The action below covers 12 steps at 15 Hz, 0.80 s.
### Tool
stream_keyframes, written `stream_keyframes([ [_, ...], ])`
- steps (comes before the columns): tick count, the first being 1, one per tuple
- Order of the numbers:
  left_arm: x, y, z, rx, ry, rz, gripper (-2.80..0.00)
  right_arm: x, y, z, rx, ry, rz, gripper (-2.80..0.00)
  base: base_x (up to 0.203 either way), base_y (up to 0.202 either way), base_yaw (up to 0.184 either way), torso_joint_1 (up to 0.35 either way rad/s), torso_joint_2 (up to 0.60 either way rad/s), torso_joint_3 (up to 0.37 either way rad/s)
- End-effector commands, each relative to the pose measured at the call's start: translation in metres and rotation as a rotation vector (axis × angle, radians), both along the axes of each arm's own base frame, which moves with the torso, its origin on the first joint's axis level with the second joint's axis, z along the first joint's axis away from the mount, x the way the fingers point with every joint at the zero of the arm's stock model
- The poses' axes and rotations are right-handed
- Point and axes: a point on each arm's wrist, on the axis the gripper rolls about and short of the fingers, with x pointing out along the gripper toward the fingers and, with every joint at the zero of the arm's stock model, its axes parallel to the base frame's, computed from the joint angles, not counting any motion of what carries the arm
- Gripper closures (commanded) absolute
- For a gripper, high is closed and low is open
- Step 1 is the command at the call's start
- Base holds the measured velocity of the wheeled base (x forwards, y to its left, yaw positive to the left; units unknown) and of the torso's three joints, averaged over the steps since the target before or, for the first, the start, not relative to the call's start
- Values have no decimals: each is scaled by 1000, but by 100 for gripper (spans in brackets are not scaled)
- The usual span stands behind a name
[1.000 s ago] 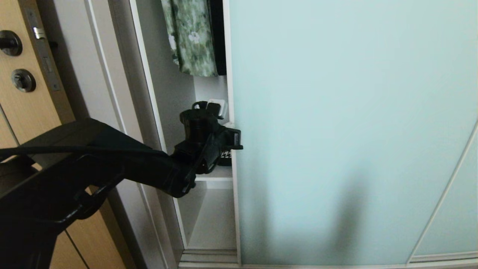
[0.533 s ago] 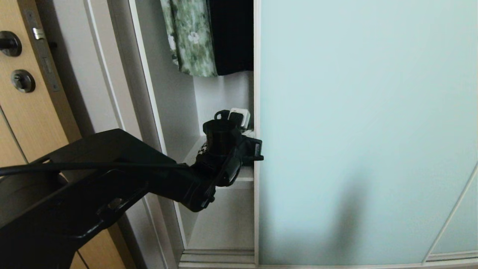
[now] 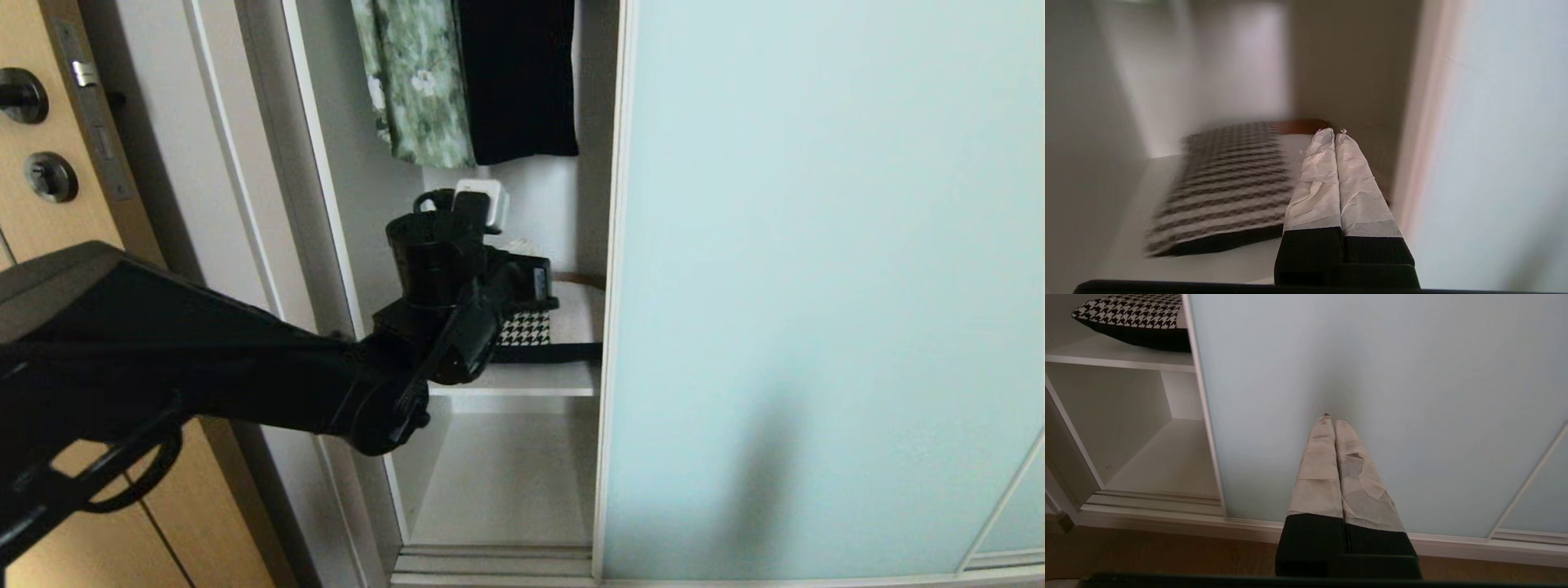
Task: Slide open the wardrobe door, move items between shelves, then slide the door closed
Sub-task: Open the door
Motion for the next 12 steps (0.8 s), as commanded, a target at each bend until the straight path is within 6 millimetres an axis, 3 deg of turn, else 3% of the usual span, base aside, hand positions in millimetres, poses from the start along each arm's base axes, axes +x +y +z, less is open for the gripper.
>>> stream_keyframes([
  [1, -9, 34, 30, -33, -42, 67, 0, 0, 0, 0, 0, 0, 0, 0, 0, 0, 0, 0, 0, 0],
  [4, -17, 51, 36, -30, 26, 145, 0, 0, 0, 0, 0, -1, 0, 0, 0, 0, 0, 0, 0, 0],
  [7, -33, 90, 59, -54, 4, 289, 0, 0, 0, 0, 0, -1, 0, 0, 0, 0, 0, 0, 0, 0],
  [9, -59, 124, 90, -60, -34, 364, 0, 0, 0, 0, 0, 0, 0, 0, 0, 0, 0, 0, 0, 0],
  [12, -122, 178, 126, -46, -65, 494, 0, 0, 0, 0, 0, -1, 0, 0, 0, 0, 0, 0, 0, 0],
])
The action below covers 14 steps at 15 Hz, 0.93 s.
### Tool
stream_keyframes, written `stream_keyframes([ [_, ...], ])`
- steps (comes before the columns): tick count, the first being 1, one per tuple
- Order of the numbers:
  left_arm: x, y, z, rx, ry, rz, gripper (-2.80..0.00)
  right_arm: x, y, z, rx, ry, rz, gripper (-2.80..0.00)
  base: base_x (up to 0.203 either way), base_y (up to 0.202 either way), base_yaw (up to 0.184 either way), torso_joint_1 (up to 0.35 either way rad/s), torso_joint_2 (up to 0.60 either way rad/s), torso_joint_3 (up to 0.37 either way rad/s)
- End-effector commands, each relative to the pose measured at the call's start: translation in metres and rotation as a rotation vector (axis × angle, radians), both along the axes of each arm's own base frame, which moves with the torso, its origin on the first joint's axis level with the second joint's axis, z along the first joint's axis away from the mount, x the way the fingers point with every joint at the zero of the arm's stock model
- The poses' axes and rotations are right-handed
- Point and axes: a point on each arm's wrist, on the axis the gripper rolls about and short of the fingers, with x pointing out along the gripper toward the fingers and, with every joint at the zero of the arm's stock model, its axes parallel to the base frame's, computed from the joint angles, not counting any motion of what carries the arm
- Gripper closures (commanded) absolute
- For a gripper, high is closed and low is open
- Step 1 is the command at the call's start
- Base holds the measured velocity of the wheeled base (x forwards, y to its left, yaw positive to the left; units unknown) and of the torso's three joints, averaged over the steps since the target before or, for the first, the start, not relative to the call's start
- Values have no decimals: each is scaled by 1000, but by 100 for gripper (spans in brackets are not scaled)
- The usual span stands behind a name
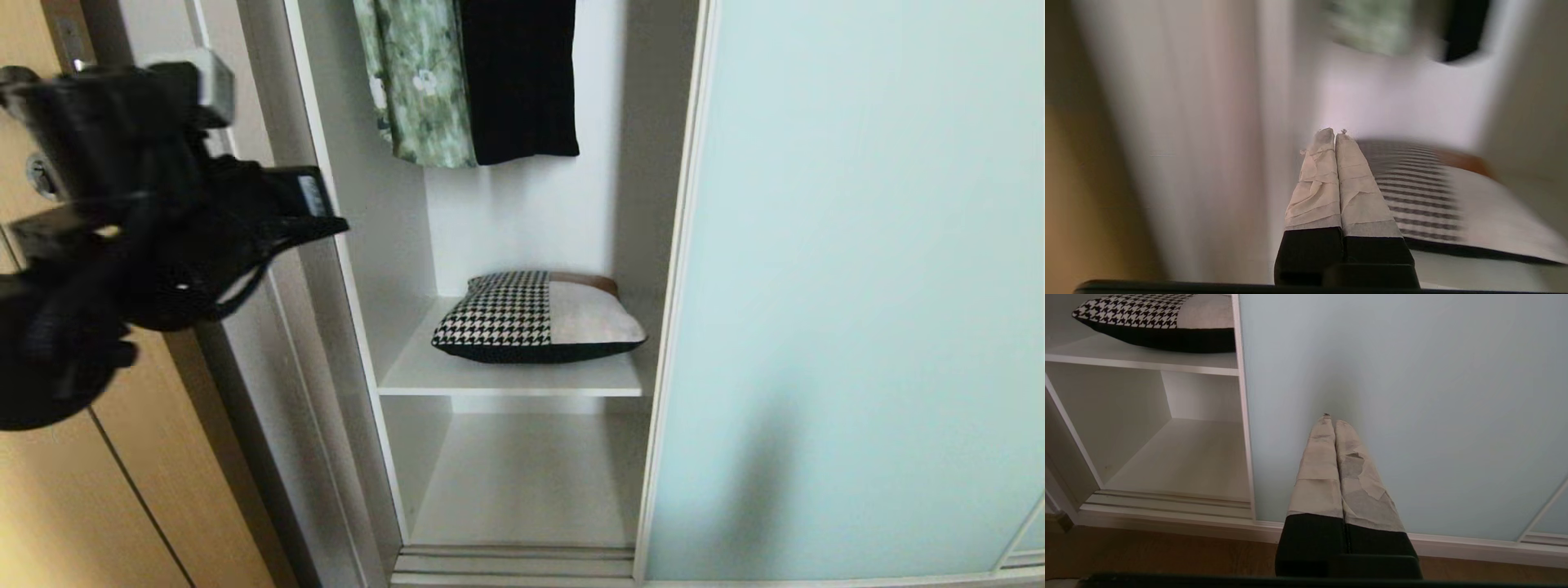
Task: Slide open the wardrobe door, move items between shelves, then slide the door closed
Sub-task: Open the door
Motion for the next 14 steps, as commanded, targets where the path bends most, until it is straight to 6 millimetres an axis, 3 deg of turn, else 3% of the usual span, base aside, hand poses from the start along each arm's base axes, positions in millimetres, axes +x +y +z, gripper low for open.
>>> stream_keyframes([
  [1, -79, 45, 39, -16, -103, 103, 0, 0, 0, 0, 0, 1, 0, 0, 0, 0, 0, 0, 0, 0],
  [3, -136, 67, 27, -4, -89, 172, 0, 0, 0, 0, 0, -1, 0, 0, 0, 0, 0, 0, 0, 0],
  [9, -276, 85, -69, -6, -96, 230, 0, 0, 0, 0, 0, 1, 0, 0, 0, 0, 0, 0, 0, 0],
  [11, -296, 86, -113, -33, -46, 239, 0, 0, 0, 0, 0, 1, 0, 0, 0, 0, 0, 0, 0, 0],
  [14, -300, 85, -165, -76, 47, 260, 0, 0, 0, 0, 0, -1, 0, 0, 0, 0, 0, 0, 0, 0],
])
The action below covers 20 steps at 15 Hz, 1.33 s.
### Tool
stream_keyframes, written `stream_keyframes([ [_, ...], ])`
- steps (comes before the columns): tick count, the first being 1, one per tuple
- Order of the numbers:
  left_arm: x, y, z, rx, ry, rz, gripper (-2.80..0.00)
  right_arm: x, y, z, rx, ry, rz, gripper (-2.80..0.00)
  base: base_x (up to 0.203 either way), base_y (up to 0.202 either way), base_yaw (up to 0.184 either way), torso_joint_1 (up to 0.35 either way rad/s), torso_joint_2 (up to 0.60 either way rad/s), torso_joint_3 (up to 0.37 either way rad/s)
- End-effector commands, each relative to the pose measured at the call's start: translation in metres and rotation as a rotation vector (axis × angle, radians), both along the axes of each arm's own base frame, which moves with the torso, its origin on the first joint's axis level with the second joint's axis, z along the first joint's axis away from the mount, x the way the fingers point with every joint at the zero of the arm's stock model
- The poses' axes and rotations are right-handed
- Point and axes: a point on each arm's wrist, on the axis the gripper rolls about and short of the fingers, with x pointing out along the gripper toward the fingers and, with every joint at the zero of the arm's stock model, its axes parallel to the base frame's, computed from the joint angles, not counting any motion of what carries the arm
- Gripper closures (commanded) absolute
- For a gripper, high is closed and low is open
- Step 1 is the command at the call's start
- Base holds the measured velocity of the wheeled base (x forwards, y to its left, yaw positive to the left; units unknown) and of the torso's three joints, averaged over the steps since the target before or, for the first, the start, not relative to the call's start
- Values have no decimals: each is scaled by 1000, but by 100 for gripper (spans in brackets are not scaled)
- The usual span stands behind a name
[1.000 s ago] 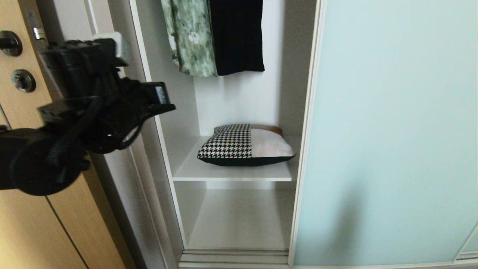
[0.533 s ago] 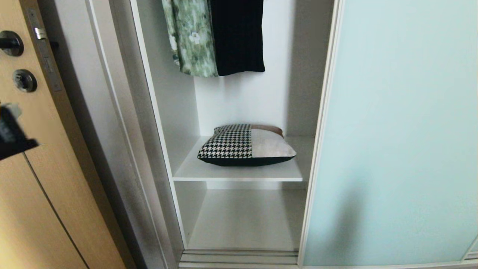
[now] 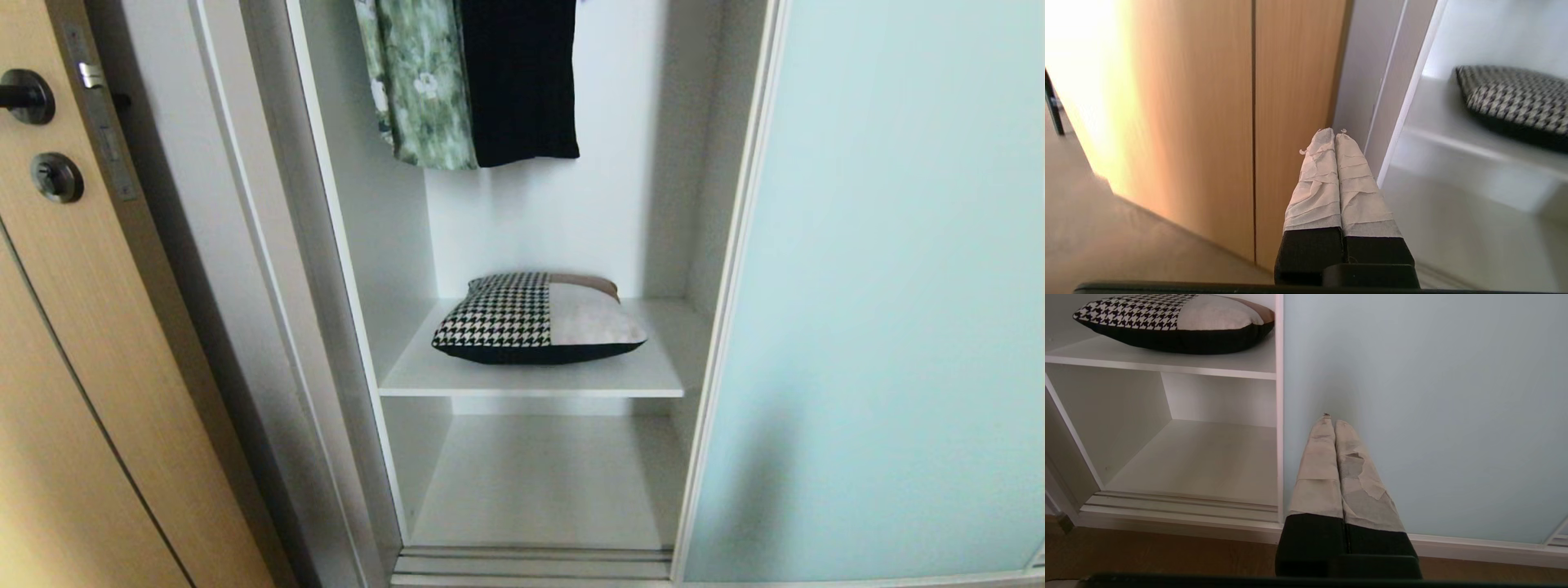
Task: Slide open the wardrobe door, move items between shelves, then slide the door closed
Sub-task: Open the door
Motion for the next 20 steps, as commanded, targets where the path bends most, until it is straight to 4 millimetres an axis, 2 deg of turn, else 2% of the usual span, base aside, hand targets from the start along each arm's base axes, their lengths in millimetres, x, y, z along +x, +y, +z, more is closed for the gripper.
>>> stream_keyframes([
  [1, -12, 0, -42, -9, -26, 3, 0, 0, 0, 0, -2, -1, 0, 0, 0, 0, 0, 0, 0, 0],
  [2, -15, -1, -52, -11, -46, -30, 0, 0, 0, 0, -1, 0, -1, 0, 0, 0, 0, 0, 0, 0],
  [5, -19, -6, -62, 20, 1, -263, 0, 0, 0, 0, 0, 0, 0, 0, 0, 0, 0, 0, 0, 0],
  [9, -14, -10, -76, 228, 69, -421, 0, 0, 0, 0, 0, -1, 0, 0, 0, 0, 0, 0, 0, 0],
  [11, -14, -9, -75, 101, 45, -388, 0, 0, 0, 0, 0, 0, 0, 0, 0, 0, 0, 0, 0, 0],
  [20, -13, -9, -75, 74, 19, -375, 0, 0, 0, 0, -1, -1, 0, 0, 0, 0, 0, 0, 0, 0],
])
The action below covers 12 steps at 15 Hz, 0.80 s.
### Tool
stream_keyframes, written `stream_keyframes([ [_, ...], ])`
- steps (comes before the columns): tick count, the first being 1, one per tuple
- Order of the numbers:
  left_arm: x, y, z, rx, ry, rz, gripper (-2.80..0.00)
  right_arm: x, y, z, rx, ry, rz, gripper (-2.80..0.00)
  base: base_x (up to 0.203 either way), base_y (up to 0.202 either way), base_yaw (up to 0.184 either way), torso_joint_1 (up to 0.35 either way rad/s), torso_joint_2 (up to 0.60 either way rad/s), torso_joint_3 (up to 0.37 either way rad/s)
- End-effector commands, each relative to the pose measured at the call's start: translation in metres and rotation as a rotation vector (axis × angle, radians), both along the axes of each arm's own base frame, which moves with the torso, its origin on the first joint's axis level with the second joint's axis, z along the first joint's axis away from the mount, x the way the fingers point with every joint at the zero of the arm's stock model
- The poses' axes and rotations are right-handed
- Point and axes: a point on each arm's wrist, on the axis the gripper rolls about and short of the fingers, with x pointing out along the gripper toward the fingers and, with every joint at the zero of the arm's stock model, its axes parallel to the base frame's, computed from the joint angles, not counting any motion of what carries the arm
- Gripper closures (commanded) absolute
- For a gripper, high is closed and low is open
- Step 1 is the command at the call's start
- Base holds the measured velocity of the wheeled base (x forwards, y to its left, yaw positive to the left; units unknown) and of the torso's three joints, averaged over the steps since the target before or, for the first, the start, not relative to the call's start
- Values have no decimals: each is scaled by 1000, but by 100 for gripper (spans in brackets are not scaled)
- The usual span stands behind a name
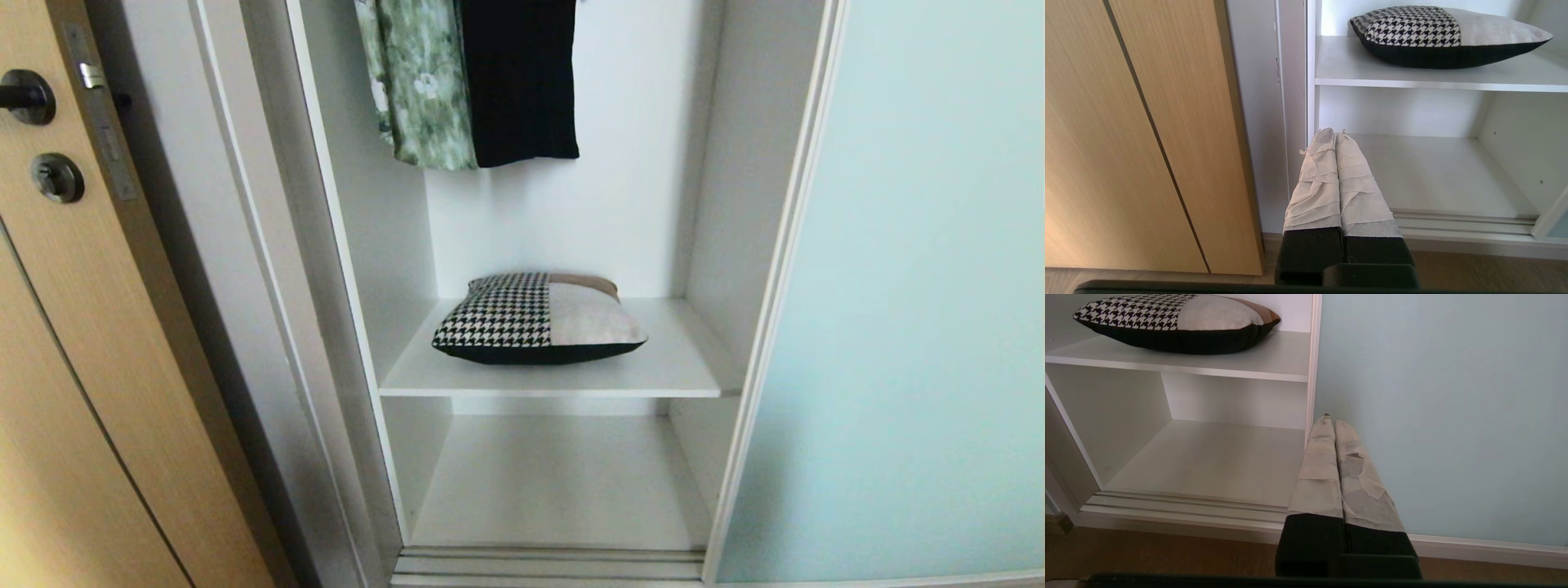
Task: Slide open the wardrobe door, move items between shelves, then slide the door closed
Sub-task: Open the door
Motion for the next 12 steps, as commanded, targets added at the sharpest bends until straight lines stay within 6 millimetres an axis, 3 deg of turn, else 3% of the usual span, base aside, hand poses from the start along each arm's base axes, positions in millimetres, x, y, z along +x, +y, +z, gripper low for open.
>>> stream_keyframes([
  [1, 0, 0, 0, 0, 2, 0, 0, 0, 0, 0, 0, -1, 0, 0, 0, 0, 0, 0, 0, 0],
  [12, 0, 0, 0, 0, 2, -1, 0, 0, 0, 0, -37, 0, 3, 0, 0, 0, 0, 0, 0, 0],
])
